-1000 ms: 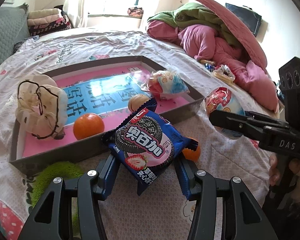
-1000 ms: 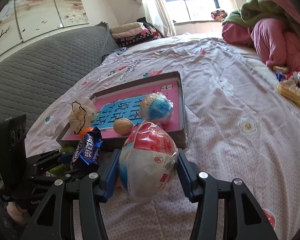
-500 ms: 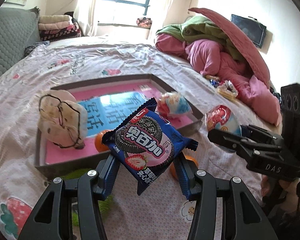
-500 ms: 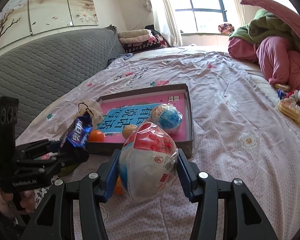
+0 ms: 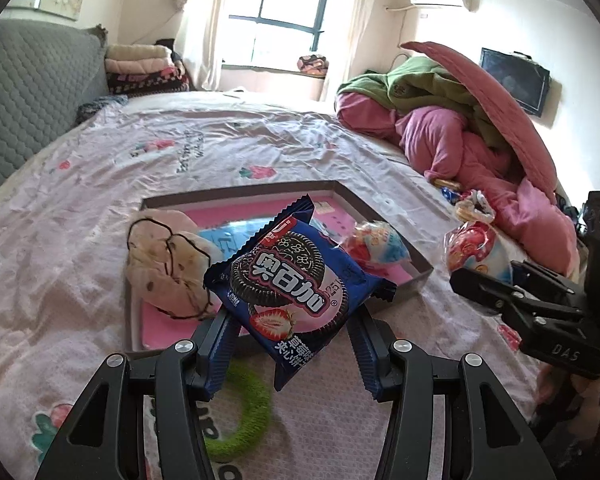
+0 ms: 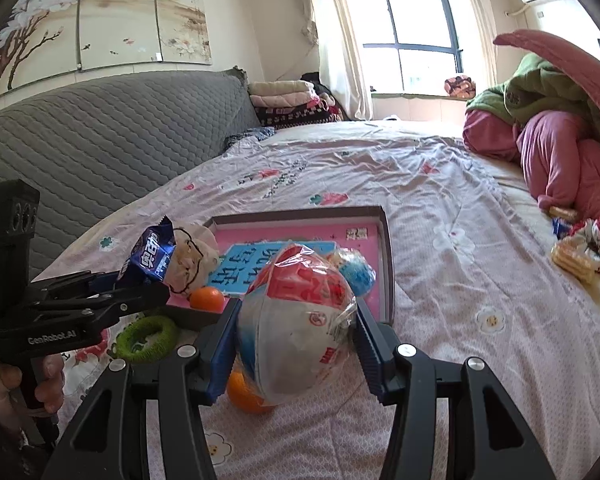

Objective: Organize objects
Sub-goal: 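Close the left gripper on the cookie packet while the right gripper closes on the wrapped egg, then lift and carry the cookie packet and wrapped egg over the grey box with both grippers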

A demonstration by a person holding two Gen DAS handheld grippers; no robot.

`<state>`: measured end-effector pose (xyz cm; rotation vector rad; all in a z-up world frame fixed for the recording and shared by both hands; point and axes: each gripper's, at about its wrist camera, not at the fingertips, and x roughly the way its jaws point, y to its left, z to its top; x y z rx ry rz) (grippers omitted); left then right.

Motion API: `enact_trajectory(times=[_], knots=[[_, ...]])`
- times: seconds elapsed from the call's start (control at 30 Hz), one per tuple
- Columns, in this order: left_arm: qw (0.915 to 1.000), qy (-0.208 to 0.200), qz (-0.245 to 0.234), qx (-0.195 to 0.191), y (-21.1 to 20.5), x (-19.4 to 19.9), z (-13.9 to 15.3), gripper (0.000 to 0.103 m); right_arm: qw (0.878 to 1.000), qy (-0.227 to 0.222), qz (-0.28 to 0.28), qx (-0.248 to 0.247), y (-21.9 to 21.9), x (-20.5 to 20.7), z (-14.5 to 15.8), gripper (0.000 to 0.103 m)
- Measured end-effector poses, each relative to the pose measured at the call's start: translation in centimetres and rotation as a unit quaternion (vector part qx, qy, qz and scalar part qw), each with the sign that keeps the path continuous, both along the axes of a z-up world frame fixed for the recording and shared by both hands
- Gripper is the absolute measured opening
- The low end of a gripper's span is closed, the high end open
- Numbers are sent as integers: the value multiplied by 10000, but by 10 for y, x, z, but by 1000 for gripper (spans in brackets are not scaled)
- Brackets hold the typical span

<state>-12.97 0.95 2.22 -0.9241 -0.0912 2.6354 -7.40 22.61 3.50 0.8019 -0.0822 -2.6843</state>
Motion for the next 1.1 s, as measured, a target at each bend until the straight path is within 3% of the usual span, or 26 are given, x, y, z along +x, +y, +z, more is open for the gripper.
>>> enact_trajectory(times=[1.1], knots=[[9994,185,303,-9,-12,-7,19,54,9990,345,265,116,-25,-28,28,54]])
